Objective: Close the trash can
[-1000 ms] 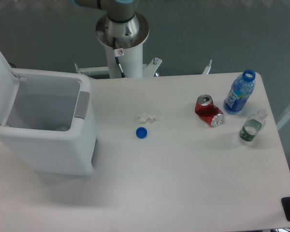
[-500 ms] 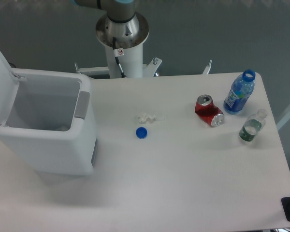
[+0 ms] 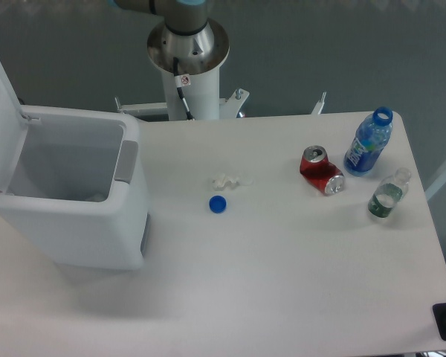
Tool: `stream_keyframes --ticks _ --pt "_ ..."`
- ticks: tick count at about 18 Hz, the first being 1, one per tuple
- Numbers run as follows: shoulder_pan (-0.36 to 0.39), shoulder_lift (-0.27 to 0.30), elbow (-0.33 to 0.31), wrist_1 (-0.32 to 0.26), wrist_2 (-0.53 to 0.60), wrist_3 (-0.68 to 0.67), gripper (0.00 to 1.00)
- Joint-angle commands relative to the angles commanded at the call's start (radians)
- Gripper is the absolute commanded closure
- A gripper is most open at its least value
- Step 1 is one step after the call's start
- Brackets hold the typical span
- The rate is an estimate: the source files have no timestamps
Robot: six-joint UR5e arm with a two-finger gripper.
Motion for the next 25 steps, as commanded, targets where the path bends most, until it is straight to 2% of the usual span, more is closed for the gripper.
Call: stream_keyframes --ticks 14,25 --pt "0.009 0.002 -0.011 -0.005 0.063 0.000 0.97" --pt "0.063 0.012 -0.044 -0.005 0.063 0.000 0.98"
